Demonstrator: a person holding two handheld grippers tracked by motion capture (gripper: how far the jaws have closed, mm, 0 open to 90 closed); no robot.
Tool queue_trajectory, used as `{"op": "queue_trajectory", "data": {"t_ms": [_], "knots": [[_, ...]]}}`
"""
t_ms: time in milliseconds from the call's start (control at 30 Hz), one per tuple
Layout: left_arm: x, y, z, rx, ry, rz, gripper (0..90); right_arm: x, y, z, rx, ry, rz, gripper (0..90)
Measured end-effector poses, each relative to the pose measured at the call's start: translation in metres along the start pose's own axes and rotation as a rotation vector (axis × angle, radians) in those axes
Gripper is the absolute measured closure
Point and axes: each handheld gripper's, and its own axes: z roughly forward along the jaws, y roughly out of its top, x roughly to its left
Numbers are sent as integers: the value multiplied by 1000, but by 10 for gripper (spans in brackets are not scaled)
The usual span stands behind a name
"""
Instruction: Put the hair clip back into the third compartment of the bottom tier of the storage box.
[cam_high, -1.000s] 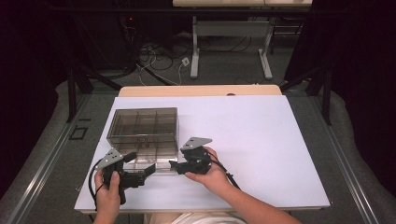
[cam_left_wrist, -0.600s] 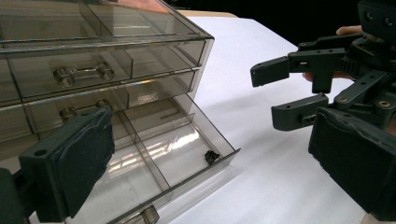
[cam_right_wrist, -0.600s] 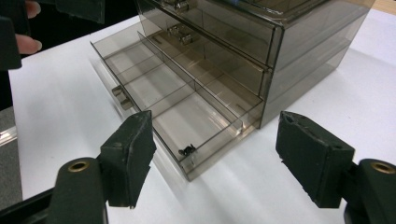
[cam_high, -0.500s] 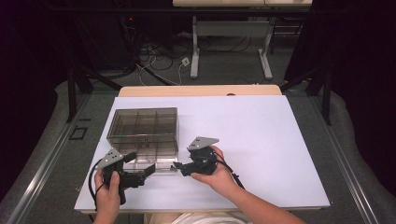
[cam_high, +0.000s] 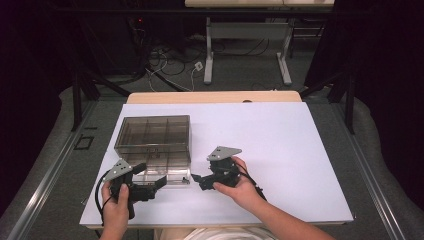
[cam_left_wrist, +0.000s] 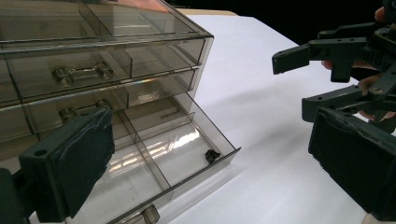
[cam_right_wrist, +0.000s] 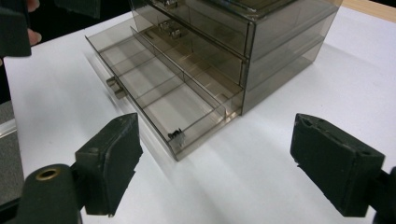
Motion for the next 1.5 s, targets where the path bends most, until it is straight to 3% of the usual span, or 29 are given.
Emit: {"op": "queue_trajectory", "data": {"t_ms": [167, 267, 533, 800, 1033, 1500], "knots": [[1, 0, 1, 3, 6, -3, 6, -4, -6, -10, -10, -30, -20, 148], [2, 0, 3, 6, 41, -5, 6, -7, -10, -17, -20, -45, -32, 144], [0, 0, 8, 15, 85, -22, 6, -18, -17, -30, -35, -67, 9, 143], [-5, 1, 12, 18, 103, 7, 5, -29, -25, -47, -18, -100, 32, 104], [-8, 1, 13, 27, 116, 30, 5, -39, -34, -58, 20, -114, 25, 14], [-9, 1, 12, 47, 135, 53, 22, -51, -41, -75, -1, -178, 35, 0]]}}
